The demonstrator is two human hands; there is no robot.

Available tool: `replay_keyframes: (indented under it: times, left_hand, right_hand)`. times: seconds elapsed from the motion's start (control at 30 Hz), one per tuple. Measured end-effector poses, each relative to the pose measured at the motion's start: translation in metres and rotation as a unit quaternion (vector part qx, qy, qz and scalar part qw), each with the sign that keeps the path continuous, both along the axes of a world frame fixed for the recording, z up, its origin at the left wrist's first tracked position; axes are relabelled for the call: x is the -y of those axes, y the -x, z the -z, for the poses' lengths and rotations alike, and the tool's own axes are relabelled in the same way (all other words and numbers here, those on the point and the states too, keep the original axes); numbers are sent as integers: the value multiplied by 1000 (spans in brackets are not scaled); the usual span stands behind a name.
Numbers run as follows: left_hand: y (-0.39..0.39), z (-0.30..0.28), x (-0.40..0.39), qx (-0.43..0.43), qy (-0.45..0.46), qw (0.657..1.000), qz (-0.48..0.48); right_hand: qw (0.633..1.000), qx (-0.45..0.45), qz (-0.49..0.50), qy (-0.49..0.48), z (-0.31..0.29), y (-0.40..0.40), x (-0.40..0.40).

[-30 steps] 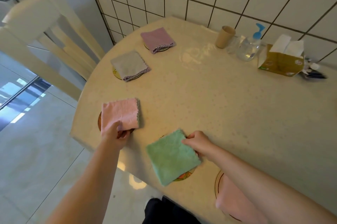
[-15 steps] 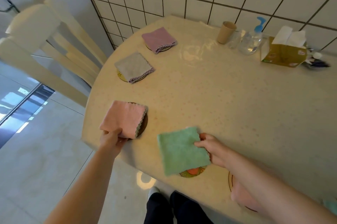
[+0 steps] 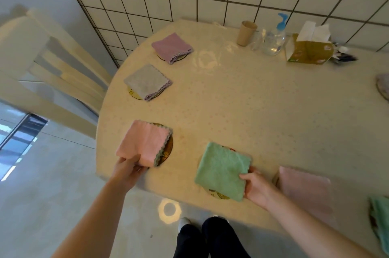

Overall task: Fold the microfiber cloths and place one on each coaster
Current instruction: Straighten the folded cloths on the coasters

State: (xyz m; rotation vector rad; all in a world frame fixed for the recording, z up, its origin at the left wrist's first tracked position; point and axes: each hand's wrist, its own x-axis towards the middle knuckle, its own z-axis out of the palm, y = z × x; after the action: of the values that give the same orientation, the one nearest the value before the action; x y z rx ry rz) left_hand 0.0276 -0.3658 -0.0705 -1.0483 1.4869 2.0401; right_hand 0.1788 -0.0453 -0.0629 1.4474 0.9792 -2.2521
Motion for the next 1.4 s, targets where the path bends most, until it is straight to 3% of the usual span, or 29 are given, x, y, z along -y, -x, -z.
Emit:
replay_keyframes:
  times: [0.1, 0.17, 0.23, 0.3, 0.37, 0.43, 0.53, 0.67, 0.87, 1.07, 1.2, 1.4]
  left_hand:
    - [1, 1, 4, 1, 4, 1000, 28]
    - [5, 0, 7, 8, 23, 999, 43]
    - [10, 3, 12, 20, 66, 996, 60]
    - [11, 4, 16, 39, 137, 986, 86]
    - [11, 1, 16, 48, 250, 960, 119]
    - [11, -5, 16, 54, 366, 911, 181]
    - [22, -22, 14, 41, 447, 868, 211]
    - [51, -36, 14, 20, 470, 848, 242]
    - [93, -31, 5, -56, 433, 867, 239]
    - [170, -25, 15, -82, 319, 920, 211]
    - [256, -23, 32, -95, 276, 919, 266]
    - [361, -25, 20, -104, 235, 920, 296]
  right_hand:
    - [998, 1, -7, -60, 3, 1, 9]
    - [981, 21, -78, -178, 3, 5, 13]
    - [921, 46, -196, -333, -3, 10, 11]
    - [834, 64, -298, -461, -10, 13, 7]
    - [743, 86, -394, -534, -15, 17, 0]
    - [701, 100, -436, -555, -16, 23, -8]
    - [693, 43, -443, -567, -18, 56, -21]
    - [697, -29, -441, -565, -27, 107, -14]
    - [714, -91, -450, -529, -27, 168, 22]
    - [728, -104, -431, -523, -28, 253, 61]
    - [762, -90, -383, -514, -29, 323, 96]
    - [765, -32, -362, -532, -25, 395, 129]
